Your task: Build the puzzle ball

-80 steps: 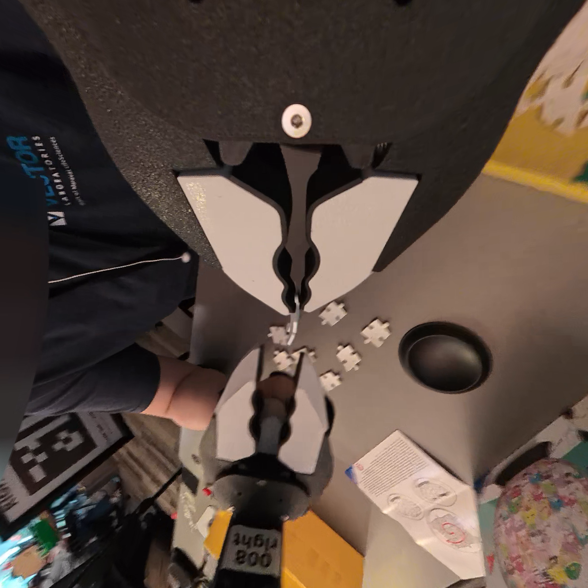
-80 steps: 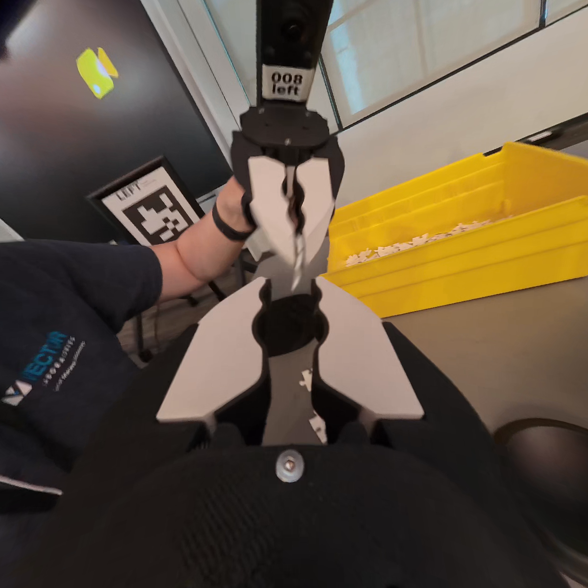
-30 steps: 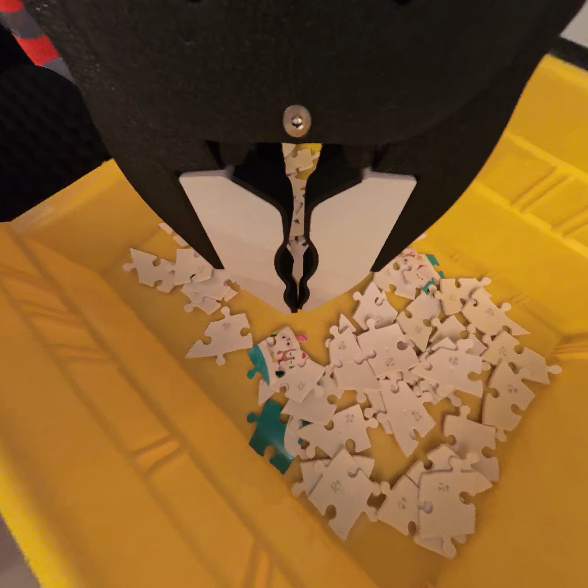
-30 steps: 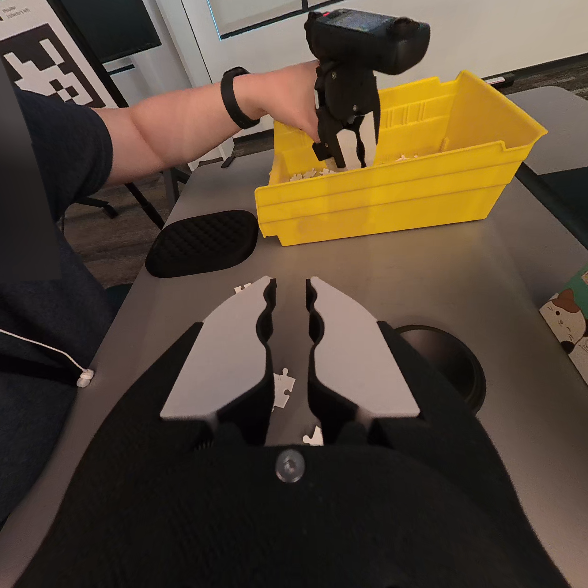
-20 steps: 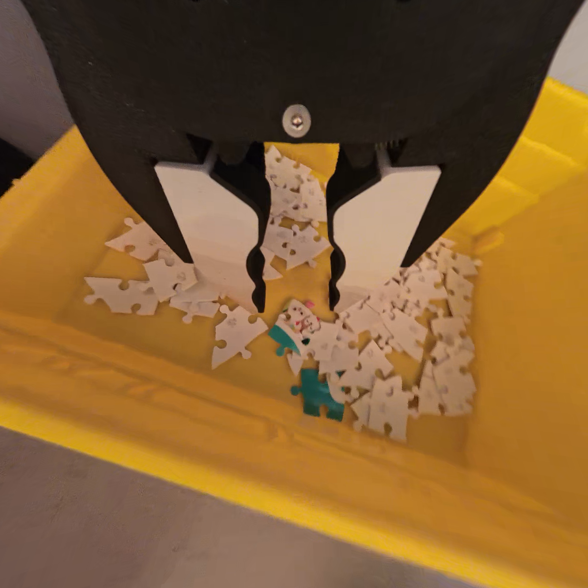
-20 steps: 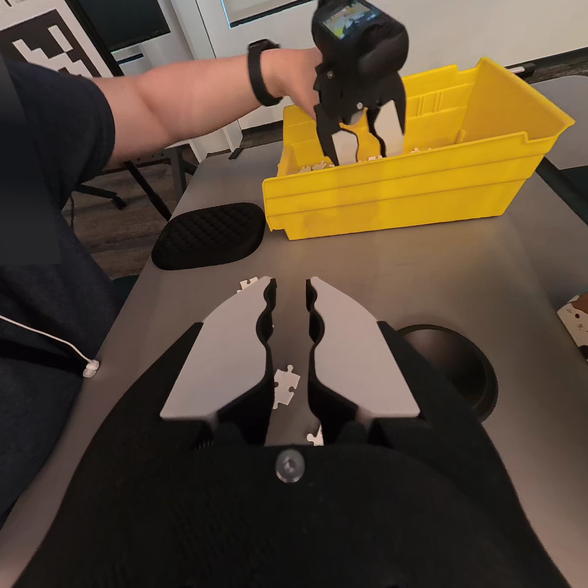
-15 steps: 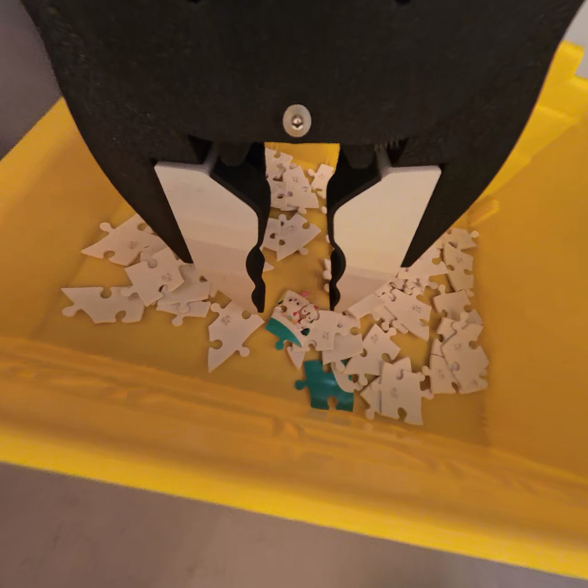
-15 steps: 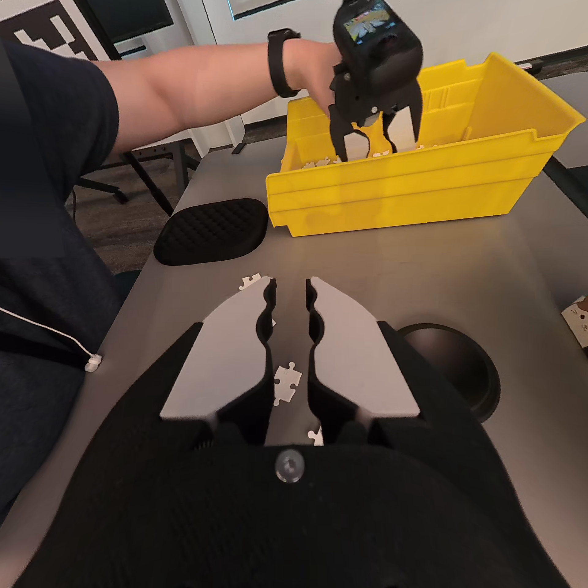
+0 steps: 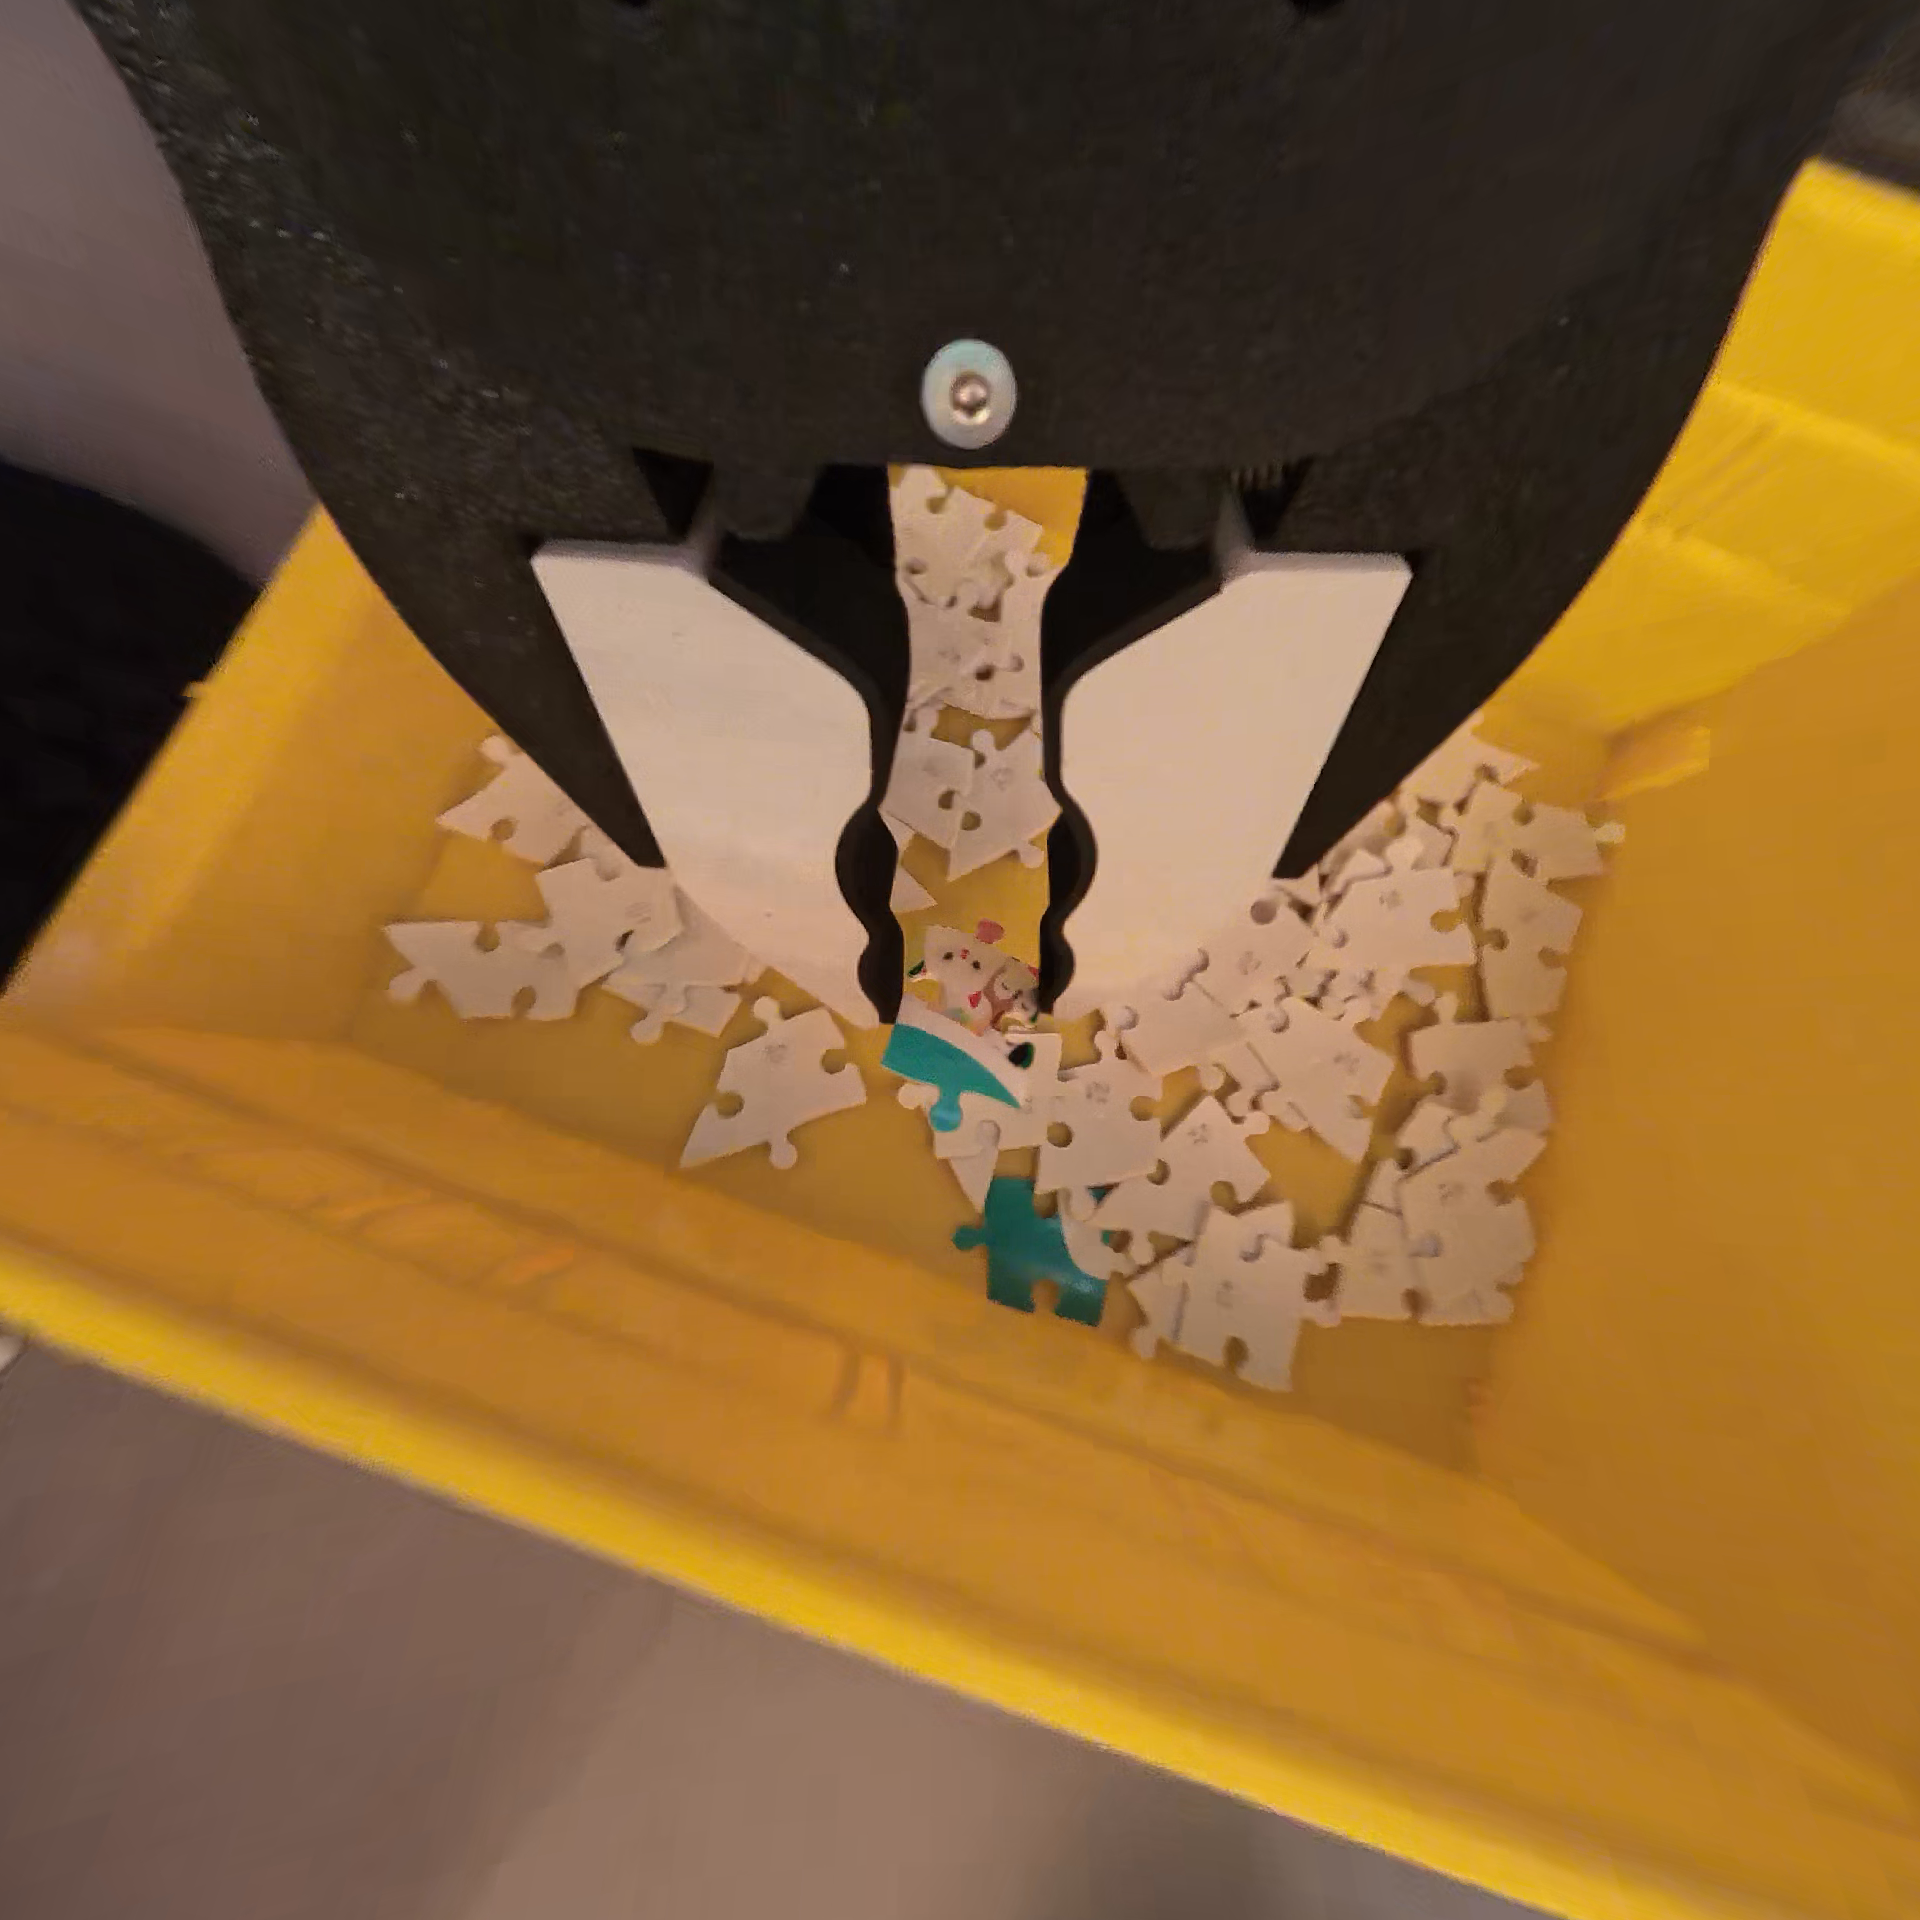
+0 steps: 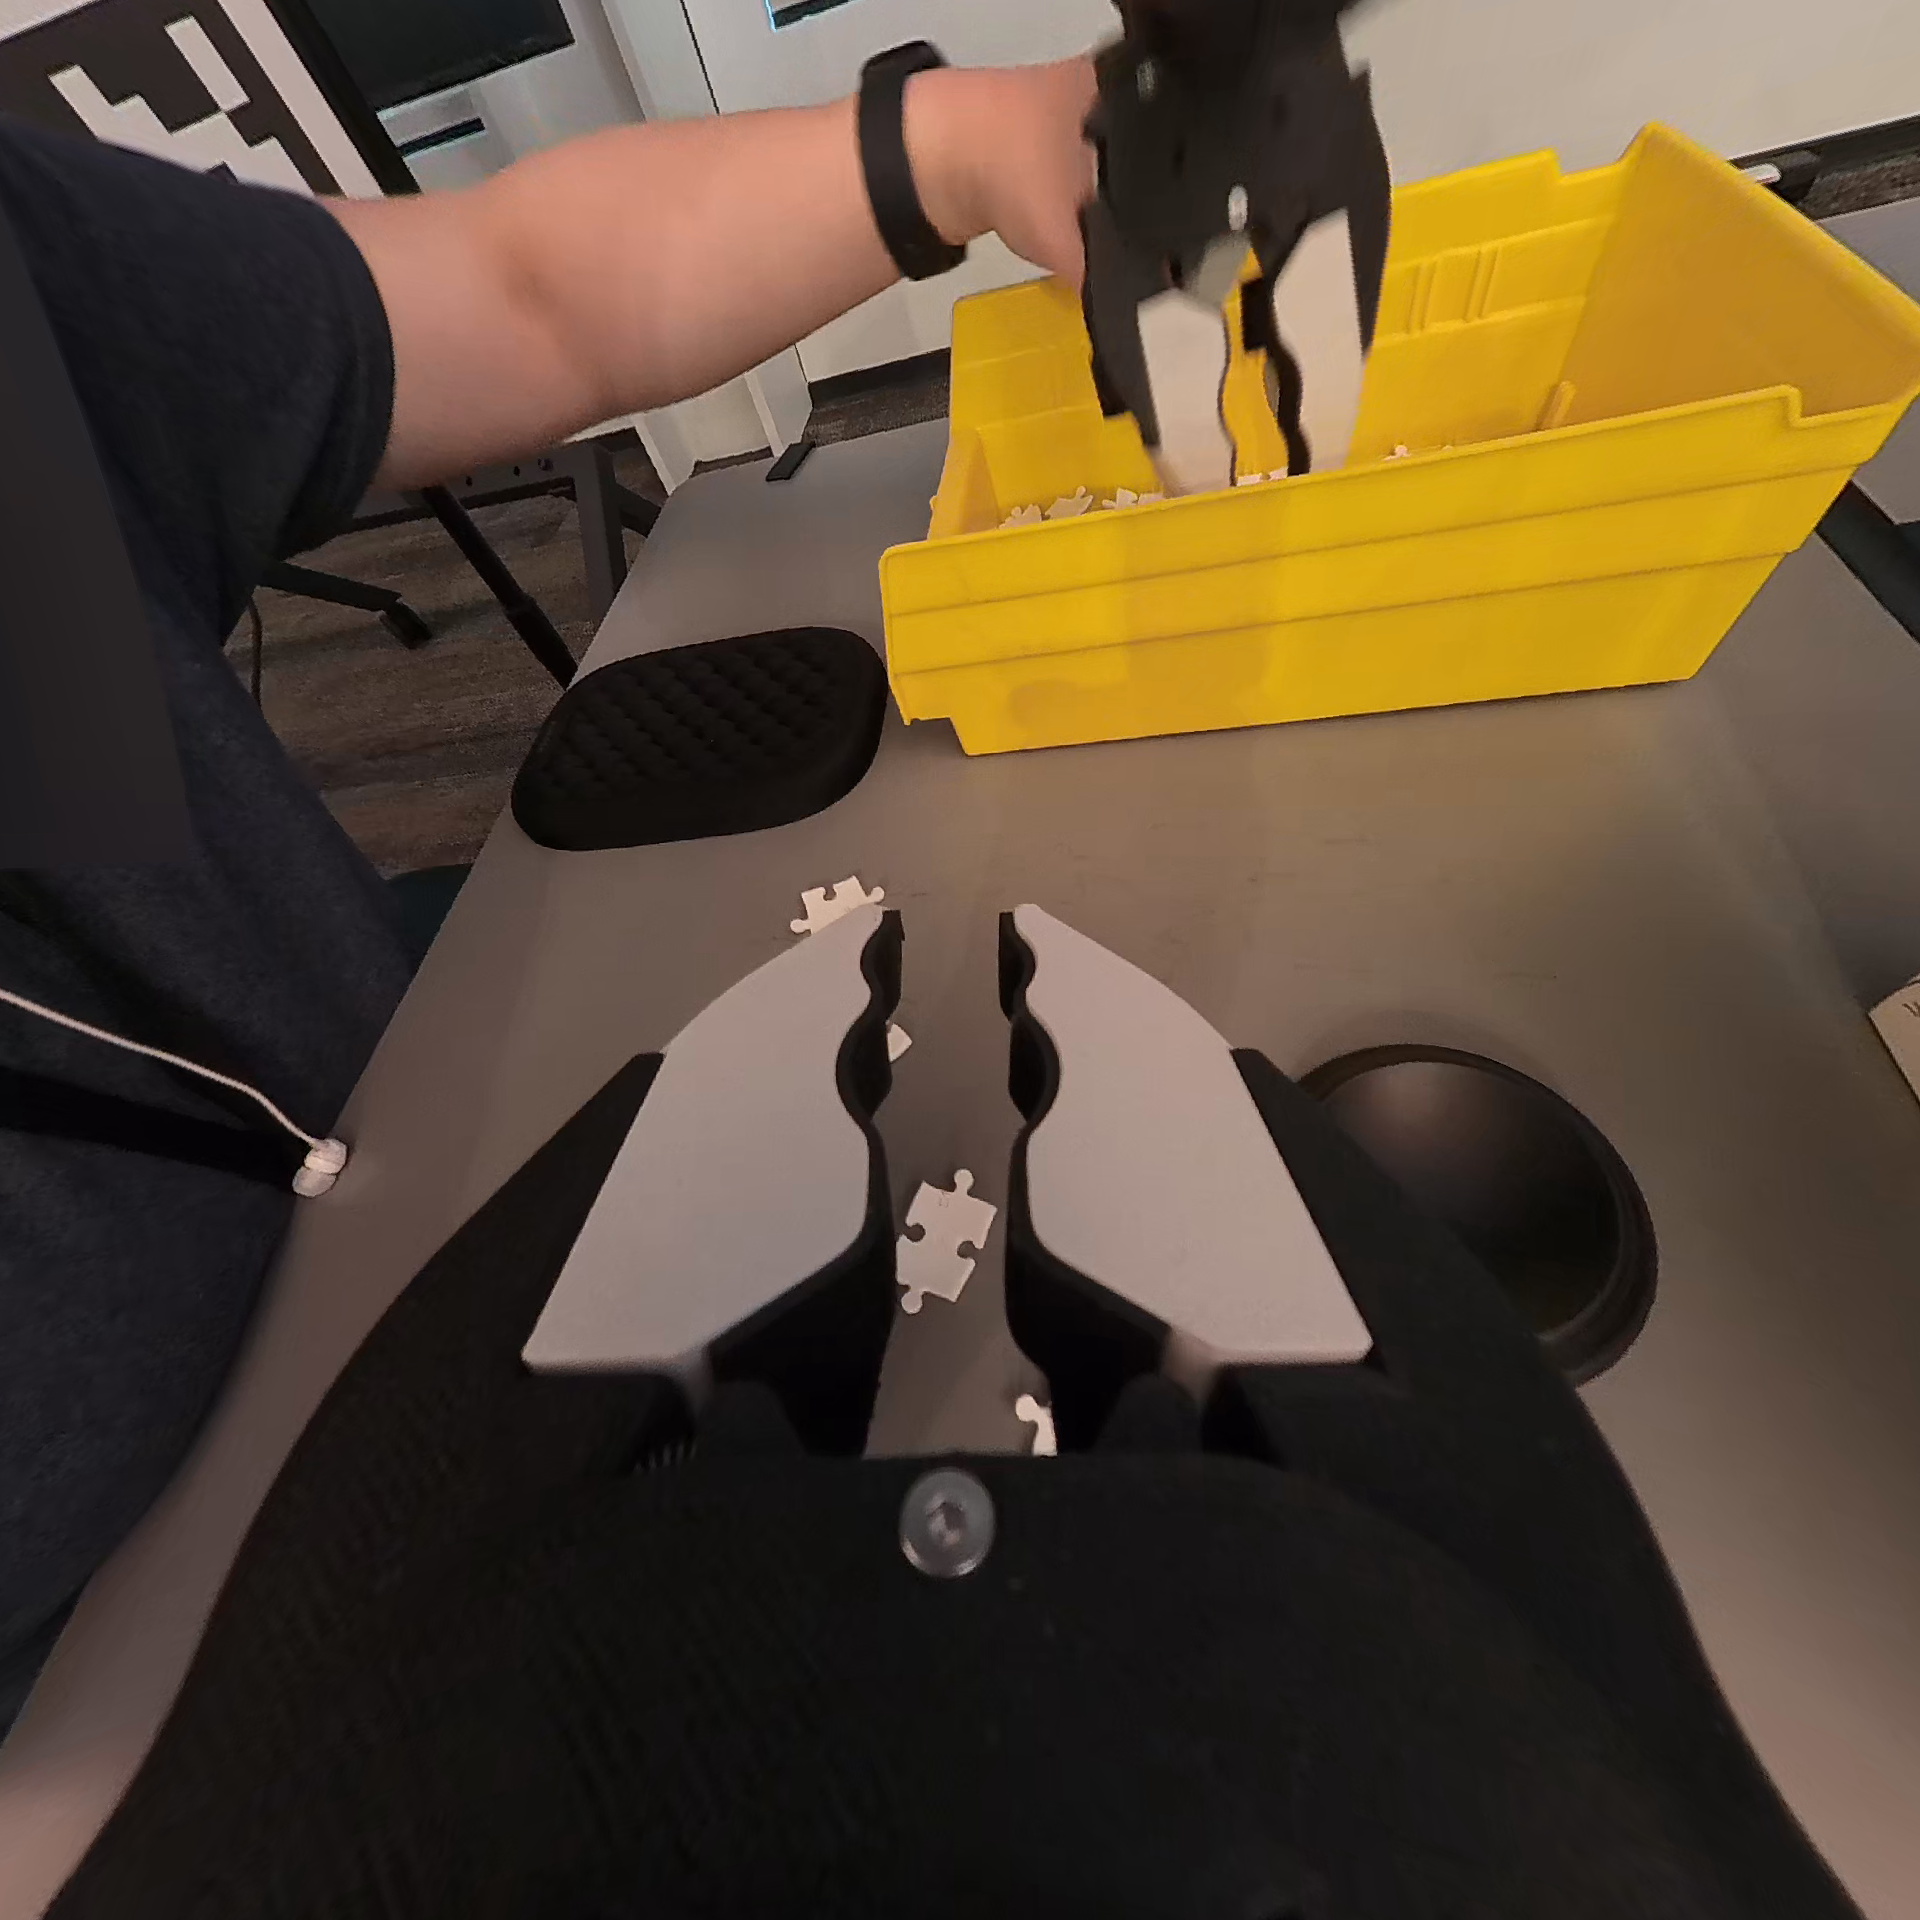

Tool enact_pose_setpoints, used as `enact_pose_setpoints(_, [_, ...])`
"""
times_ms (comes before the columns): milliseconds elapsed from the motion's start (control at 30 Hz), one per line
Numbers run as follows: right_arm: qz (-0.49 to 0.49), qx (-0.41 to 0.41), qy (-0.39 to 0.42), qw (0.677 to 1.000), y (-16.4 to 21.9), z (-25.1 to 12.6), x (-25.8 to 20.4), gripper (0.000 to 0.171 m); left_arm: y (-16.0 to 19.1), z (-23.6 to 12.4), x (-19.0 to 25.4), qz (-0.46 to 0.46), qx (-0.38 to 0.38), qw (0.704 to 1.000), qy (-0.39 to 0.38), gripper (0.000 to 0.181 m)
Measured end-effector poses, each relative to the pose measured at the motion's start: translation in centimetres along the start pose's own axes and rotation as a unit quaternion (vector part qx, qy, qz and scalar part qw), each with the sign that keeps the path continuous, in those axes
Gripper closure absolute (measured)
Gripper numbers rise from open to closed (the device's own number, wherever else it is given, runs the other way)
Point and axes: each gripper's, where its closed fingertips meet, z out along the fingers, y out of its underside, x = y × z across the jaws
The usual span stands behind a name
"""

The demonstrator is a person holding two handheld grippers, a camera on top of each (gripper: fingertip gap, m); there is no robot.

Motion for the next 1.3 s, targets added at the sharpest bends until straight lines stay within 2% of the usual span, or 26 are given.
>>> enact_pose_setpoints(67, [0.0, 0.005, 0.0, 1.0, -0.3, 0.1, -0.1, 0.152, -1.5, -2.2, 0.7, -0.072, 0.059, 0.995, 0.031, 0.156])
enact_pose_setpoints(100, [0.0, 0.011, 0.001, 1.0, -0.5, 0.2, -0.2, 0.152, -2.5, -3.4, 1.7, -0.112, 0.091, 0.987, 0.073, 0.157])
enact_pose_setpoints(167, [0.0, 0.023, 0.0, 1.0, -1.1, 0.5, -0.4, 0.152, -5.0, -6.2, 4.3, -0.178, 0.152, 0.954, 0.185, 0.157])
enact_pose_setpoints(267, [-0.009, 0.045, 0.0, 0.999, -2.4, 1.2, -1.0, 0.152, -7.7, -9.6, 7.5, -0.196, 0.198, 0.915, 0.292, 0.157])
enact_pose_setpoints(433, [-0.07, 0.073, 0.031, 0.994, -5.1, 2.4, -2.1, 0.152, -12.1, -11.8, 13.3, -0.206, 0.179, 0.855, 0.442, 0.157])
enact_pose_setpoints(500, [-0.103, 0.093, 0.037, 0.99, -6.6, 2.2, -3.2, 0.15, -14.0, -12.1, 15.9, -0.222, 0.157, 0.812, 0.516, 0.157])
enact_pose_setpoints(567, [-0.116, 0.116, 0.033, 0.986, -7.7, 1.7, -4.2, 0.148, -15.4, -11.6, 17.8, -0.238, 0.127, 0.784, 0.558, 0.157])
enact_pose_setpoints(667, [-0.096, 0.141, -0.007, 0.985, -8.4, 1.1, -5.7, 0.148, -17.0, -10.8, 19.5, -0.247, 0.095, 0.764, 0.588, 0.157])
enact_pose_setpoints(767, [-0.077, 0.128, -0.057, 0.987, -7.8, 1.0, -6.8, 0.15, -18.2, -10.5, 20.2, -0.24, 0.091, 0.766, 0.589, 0.157])
enact_pose_setpoints(833, [-0.072, 0.124, -0.073, 0.987, -7.5, 0.9, -7.1, 0.166, -18.7, -10.7, 20.5, -0.236, 0.088, 0.768, 0.588, 0.157])
enact_pose_setpoints(900, [-0.056, 0.138, -0.086, 0.985, -7.7, 0.5, -7.2, 0.168, -19.1, -10.8, 20.2, -0.234, 0.098, 0.774, 0.581, 0.158])
enact_pose_setpoints(967, [-0.016, 0.156, -0.072, 0.985, -7.9, 0.1, -6.2, 0.168, -19.7, -10.8, 19.0, -0.236, 0.129, 0.794, 0.546, 0.16])
enact_pose_setpoints(1033, [0.038, 0.167, -0.047, 0.984, -7.9, -0.1, -4.4, 0.169, -19.9, -10.4, 17.2, -0.231, 0.167, 0.828, 0.482, 0.161])
enact_pose_setpoints(1133, [0.104, 0.176, -0.039, 0.978, -7.5, -0.2, -2.8, 0.169, -20.1, -10.6, 15.7, -0.211, 0.212, 0.856, 0.421, 0.164])
enact_pose_setpoints(1233, [0.122, 0.174, -0.042, 0.976, -7.1, 0.2, -2.3, 0.169, -19.2, -8.7, 15.3, -0.198, 0.185, 0.891, 0.363, 0.164])
enact_pose_setpoints(1300, [0.126, 0.167, -0.041, 0.977, -6.8, 0.5, -2.2, 0.169, -18.8, -7.7, 15.5, -0.193, 0.166, 0.9, 0.354, 0.162])
